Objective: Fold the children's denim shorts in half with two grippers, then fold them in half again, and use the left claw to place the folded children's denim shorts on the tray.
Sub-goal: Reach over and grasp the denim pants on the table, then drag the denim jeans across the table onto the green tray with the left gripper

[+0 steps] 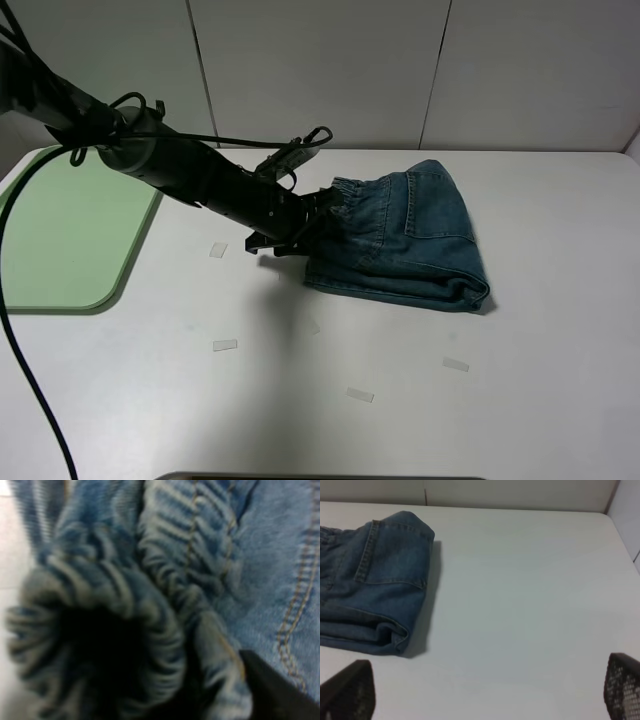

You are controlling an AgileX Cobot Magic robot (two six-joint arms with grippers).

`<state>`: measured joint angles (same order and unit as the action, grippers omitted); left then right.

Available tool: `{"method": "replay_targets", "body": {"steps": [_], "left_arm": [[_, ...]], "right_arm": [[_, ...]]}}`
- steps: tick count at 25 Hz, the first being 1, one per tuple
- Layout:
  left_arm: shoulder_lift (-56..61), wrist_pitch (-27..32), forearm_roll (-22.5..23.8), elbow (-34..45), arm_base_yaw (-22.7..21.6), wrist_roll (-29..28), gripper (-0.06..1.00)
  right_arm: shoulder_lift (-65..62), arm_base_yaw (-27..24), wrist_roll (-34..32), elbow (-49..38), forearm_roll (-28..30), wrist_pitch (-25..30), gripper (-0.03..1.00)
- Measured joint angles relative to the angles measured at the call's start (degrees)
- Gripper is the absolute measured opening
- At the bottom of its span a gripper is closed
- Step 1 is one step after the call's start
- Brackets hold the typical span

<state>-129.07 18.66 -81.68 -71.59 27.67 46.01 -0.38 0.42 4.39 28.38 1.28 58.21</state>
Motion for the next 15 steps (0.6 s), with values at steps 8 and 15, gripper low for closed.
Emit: {"method": "replay_targets", "body": {"steps": [8,15], "left_arm": [[-0.32,-0.76,1.19,0.05,0.0,0.0,0.25],[-0.11,-1.44,7.02,0.05,0.18,-0.14,0.24]], "right_arm": [[0.0,0.0,0.0,0.0,0.0,0.0,0.69],[0.0,0.0,0.0,0.0,0.0,0.0,0.69]]}}
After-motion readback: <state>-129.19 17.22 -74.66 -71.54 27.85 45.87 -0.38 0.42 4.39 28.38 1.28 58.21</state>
